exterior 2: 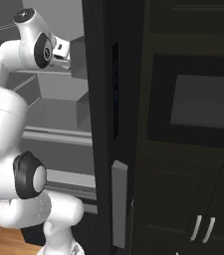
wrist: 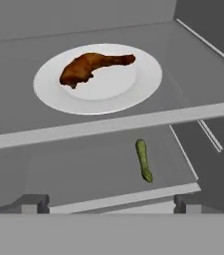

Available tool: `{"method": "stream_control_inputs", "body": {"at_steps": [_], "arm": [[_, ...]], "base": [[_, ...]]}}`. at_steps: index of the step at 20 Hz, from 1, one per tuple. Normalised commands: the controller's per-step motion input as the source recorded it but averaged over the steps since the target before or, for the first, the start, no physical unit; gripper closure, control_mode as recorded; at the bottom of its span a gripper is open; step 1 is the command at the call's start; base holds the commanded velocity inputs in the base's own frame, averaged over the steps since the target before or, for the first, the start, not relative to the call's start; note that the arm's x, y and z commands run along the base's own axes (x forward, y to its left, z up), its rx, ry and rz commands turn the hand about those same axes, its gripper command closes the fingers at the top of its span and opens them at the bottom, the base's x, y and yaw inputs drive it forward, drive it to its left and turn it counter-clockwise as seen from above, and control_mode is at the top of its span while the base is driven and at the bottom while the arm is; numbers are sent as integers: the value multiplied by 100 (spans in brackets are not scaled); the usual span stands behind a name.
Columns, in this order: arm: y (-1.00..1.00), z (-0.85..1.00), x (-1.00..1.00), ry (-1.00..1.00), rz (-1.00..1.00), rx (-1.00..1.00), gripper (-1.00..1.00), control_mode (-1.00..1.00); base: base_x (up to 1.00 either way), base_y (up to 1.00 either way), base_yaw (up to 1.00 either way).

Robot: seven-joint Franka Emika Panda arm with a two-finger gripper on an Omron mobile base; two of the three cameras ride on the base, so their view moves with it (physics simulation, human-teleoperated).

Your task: Retrieve the chicken drumstick from the fridge and place it on the cutting board.

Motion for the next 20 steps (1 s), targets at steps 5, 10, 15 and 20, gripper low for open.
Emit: {"method": "stream_control_inputs", "body": {"at_steps": [5, 10, 15, 20], "arm": [[0, -2, 53, 10, 1, 0, -100, -100], [0, -29, 47, -3, 1, 0, -100, -100], [0, -42, 41, -5, 0, 0, -100, -100], [0, -14, 46, -3, 1, 0, -100, -100]], "base": [[0, 0, 0], [0, 0, 0], [0, 0, 0], [0, 0, 0]]}}
